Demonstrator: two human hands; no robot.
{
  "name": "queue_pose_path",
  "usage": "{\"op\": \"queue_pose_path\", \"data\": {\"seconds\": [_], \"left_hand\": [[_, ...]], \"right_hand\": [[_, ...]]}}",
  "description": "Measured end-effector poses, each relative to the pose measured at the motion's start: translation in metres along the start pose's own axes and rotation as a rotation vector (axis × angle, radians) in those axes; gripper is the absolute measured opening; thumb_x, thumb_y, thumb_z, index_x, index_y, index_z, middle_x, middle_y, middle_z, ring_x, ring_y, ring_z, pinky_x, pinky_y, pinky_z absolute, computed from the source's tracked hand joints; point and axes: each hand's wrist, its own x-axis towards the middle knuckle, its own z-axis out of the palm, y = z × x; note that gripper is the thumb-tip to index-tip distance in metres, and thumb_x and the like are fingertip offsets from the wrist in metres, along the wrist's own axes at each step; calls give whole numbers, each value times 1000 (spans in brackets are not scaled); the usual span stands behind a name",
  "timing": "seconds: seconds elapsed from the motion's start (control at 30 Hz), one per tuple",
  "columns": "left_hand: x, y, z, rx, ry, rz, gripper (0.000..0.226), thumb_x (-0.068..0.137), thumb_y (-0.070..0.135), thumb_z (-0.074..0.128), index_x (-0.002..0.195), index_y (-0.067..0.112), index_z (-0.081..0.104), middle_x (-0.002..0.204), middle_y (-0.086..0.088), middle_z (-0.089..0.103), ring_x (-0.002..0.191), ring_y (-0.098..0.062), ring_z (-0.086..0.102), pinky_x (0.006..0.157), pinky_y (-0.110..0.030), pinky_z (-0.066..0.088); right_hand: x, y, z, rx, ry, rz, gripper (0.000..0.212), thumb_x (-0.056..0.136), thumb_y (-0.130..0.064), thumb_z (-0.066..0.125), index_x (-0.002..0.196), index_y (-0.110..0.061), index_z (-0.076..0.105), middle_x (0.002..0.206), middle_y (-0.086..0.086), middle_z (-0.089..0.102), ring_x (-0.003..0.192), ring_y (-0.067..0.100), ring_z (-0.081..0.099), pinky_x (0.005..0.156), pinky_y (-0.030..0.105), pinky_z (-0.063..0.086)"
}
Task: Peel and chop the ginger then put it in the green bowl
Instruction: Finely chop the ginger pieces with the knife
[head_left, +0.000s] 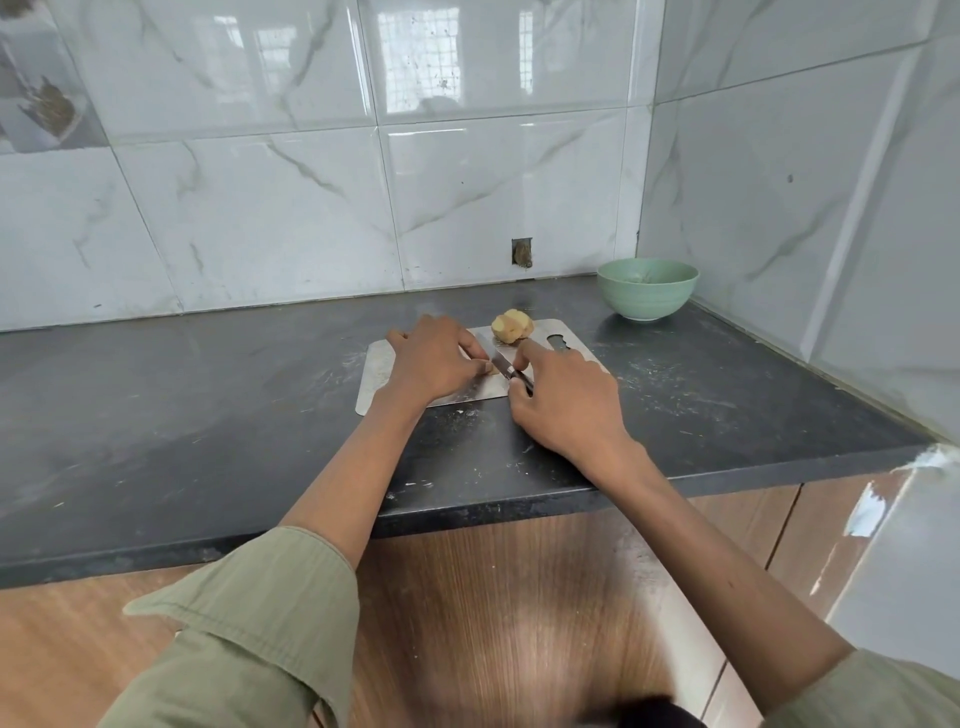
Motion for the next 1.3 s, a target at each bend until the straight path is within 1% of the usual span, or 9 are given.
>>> {"op": "queue_pose_path", "data": {"seconds": [0.07, 0.27, 0.4, 0.53, 0.67, 0.87, 1.0, 1.17, 1.3], "left_hand": [[-1, 0, 0, -18, -5, -7, 7, 82, 46, 80, 82, 39, 81, 78, 23, 64, 100, -9, 53, 80, -39, 22], [1, -1, 0, 33, -29, -28, 10, 83, 48, 79, 75, 42, 77, 94, 18, 70, 114, -15, 50, 88, -44, 27], [4, -1, 1, 33, -73, -18, 15, 82, 47, 79, 70, 42, 73, 100, 19, 70, 121, -18, 47, 97, -52, 33], [4, -2, -1, -12, -108, -3, 19, 80, 45, 81, 64, 42, 71, 101, 24, 69, 122, -18, 49, 95, -54, 33], [-3, 2, -4, 5, -80, -27, 22, 82, 44, 81, 63, 46, 69, 95, 23, 70, 124, -19, 43, 88, -47, 27], [-6, 3, -5, -29, -92, -54, 19, 82, 44, 82, 66, 41, 73, 95, 21, 69, 128, -20, 42, 103, -55, 29], [-8, 4, -7, -66, -70, -74, 19, 81, 46, 83, 65, 41, 73, 84, 24, 65, 128, -19, 41, 96, -48, 28], [-9, 6, -6, -37, -35, -110, 28, 79, 36, 82, 54, 36, 69, 89, 17, 71, 125, -21, 43, 93, -47, 27], [-9, 5, -7, -50, -50, -102, 24, 81, 38, 81, 58, 37, 71, 76, 24, 65, 125, -19, 42, 95, -47, 27]], "right_hand": [[0, 0, 0, -1, -10, -9, 20, 96, -38, 51, 110, -27, 59, 100, 8, 67, 97, 33, 62, 70, 37, 39], [-7, 0, -4, 4, -2, -9, 18, 96, -38, 51, 109, -29, 59, 96, 6, 66, 95, 32, 61, 68, 36, 35], [-9, 0, -6, -33, -3, -13, 19, 96, -38, 52, 111, -28, 60, 98, 7, 65, 95, 33, 61, 69, 36, 34], [3, -3, 1, -23, -53, -34, 20, 96, -35, 51, 112, -25, 58, 103, 10, 67, 100, 35, 61, 70, 38, 37], [2, -6, 1, -24, -60, -48, 19, 96, -34, 50, 112, -24, 56, 104, 10, 68, 99, 35, 61, 70, 38, 37], [-9, 0, -7, -11, -51, -9, 18, 95, -37, 52, 110, -29, 57, 99, 7, 67, 98, 33, 60, 70, 37, 35], [2, -6, -3, 23, -84, -3, 18, 95, -37, 52, 111, -28, 56, 101, 8, 67, 99, 34, 61, 71, 38, 37], [-8, -5, -10, 26, -71, 11, 18, 94, -37, 52, 110, -30, 57, 96, 5, 66, 97, 33, 61, 70, 37, 36], [-23, -2, -22, 42, -87, 43, 18, 95, -40, 53, 112, -34, 58, 90, 1, 59, 100, 31, 58, 73, 37, 38]]}}
